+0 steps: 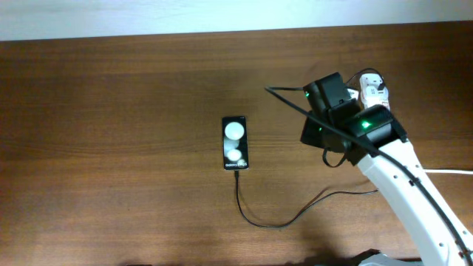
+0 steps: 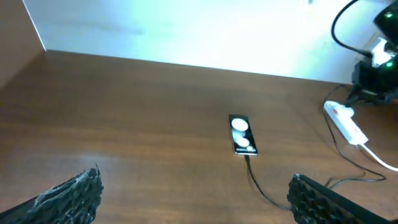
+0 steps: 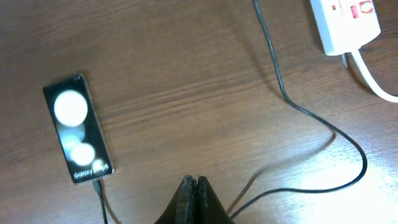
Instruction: Plug charger to phone and switch on socket
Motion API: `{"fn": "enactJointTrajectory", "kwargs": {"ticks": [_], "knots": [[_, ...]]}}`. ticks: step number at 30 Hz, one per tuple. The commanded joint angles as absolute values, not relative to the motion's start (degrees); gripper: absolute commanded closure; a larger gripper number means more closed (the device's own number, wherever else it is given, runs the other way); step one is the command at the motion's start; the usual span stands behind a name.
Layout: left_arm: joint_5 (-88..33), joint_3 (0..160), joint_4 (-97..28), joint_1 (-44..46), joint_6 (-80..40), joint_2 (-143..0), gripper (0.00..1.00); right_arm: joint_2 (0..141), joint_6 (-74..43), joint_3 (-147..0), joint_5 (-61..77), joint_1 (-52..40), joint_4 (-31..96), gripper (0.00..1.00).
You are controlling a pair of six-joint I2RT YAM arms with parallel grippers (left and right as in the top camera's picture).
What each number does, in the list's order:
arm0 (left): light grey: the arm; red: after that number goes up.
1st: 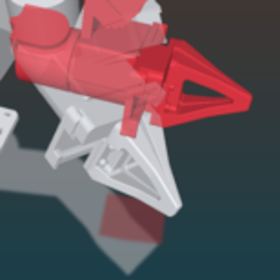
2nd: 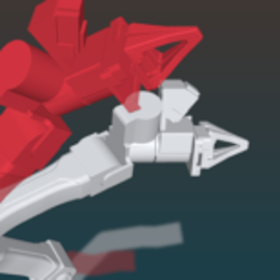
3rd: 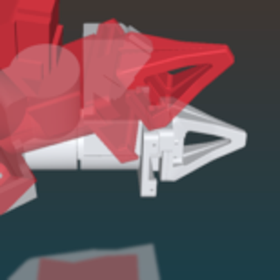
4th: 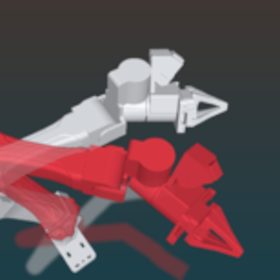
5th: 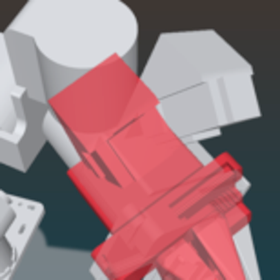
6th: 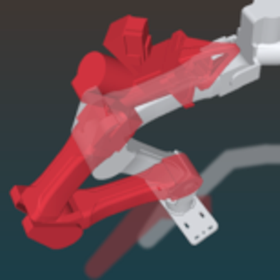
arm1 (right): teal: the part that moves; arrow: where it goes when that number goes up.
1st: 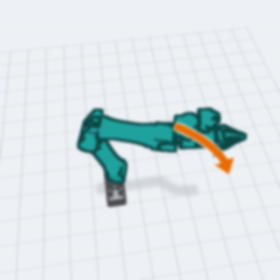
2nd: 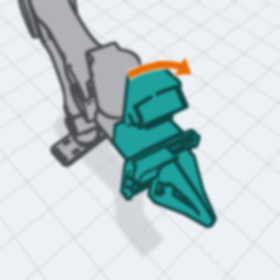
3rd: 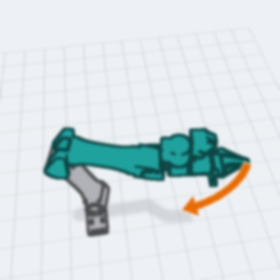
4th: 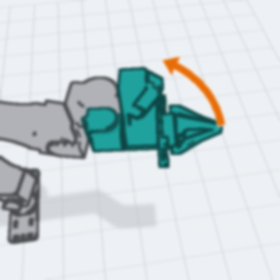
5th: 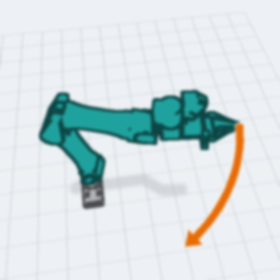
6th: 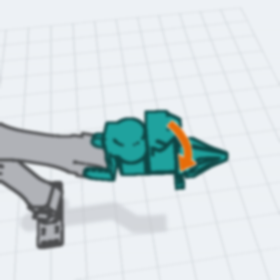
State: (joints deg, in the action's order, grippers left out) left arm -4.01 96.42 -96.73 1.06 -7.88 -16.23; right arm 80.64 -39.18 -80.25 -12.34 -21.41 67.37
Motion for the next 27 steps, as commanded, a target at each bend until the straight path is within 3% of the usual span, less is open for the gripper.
{"fn": "enactJointTrajectory", "kwargs": {"ticks": [1, 7, 12, 19, 27], "knots": [[-3.2, 96.4, -96.7, 3.3, -7.2, -12.1, 0.01, 81.0, -39.4, -80.1, -12.4, -15.6, 67.4, 0.96], [-3.2, 96.4, -96.7, 3.6, -7.2, -9.4, 0.01, 81.1, -37.9, -80.1, -12.0, 4.2, 63.5, 0.96], [-3.2, 96.4, -96.7, 3.6, -7.2, -9.3, 0.01, 85.3, -36.4, -81.4, -1.7, 18.0, 55.0, 0.96], [-3.2, 96.4, -96.7, 3.6, -7.2, -9.3, 0.01, 108.6, -34.7, -102.3, -1.5, 21.1, 62.4, 0.96], [-3.2, 96.4, -96.7, 3.6, -7.2, -2.5, 0.01, 115.3, -33.2, -104.6, -1.4, 21.1, 57.2, 0.96]]}}
